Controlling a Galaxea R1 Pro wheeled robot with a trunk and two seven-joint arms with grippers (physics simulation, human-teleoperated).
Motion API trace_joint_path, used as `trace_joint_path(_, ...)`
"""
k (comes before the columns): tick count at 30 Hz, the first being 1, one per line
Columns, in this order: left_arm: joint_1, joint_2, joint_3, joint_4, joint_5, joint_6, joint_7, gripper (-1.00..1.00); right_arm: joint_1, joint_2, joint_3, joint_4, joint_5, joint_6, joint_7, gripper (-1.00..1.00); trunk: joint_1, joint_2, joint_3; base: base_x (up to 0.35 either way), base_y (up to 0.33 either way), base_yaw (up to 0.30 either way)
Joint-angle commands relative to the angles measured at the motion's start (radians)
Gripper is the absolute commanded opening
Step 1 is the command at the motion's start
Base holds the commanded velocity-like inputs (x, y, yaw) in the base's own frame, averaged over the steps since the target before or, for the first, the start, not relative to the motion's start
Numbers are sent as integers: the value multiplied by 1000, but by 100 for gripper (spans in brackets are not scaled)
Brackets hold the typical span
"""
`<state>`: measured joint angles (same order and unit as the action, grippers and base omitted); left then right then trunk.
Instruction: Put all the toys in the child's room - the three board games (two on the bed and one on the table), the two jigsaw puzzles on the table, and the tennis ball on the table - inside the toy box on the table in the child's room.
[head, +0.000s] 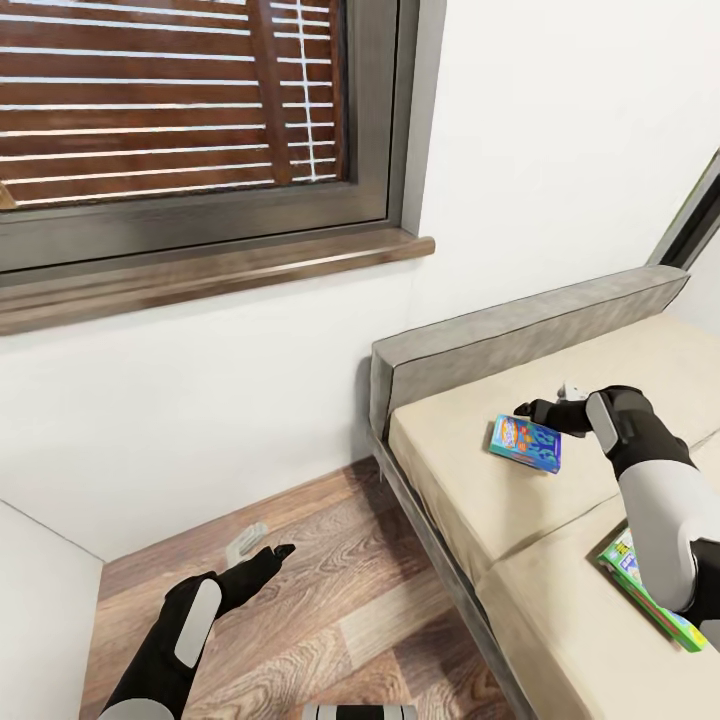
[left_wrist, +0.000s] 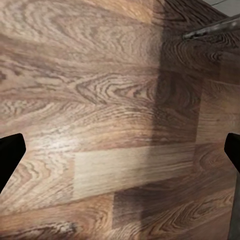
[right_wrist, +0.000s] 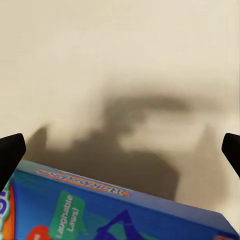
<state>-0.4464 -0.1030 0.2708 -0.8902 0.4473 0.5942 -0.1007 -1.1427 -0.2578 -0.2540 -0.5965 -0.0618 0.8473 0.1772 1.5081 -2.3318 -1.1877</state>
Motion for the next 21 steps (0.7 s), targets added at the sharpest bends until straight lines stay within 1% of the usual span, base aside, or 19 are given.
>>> trace_joint_path(1, 0, -1, 5, -1, 1, 7, -4, 100, 1, 0, -1, 66, -1, 18, -2, 100, 0, 0, -1, 0, 0, 0)
trace_joint_path(14, 1, -1, 5, 0, 0, 6, -4, 100, 6, -4, 3, 29, 2, 122, 49, 100, 0, 0, -1, 0, 0, 0)
trace_joint_path(21, 1, -1, 5, 2, 1, 6, -4, 100, 10, -5, 4, 19, 3, 145, 58, 100, 0, 0, -1, 0, 0, 0)
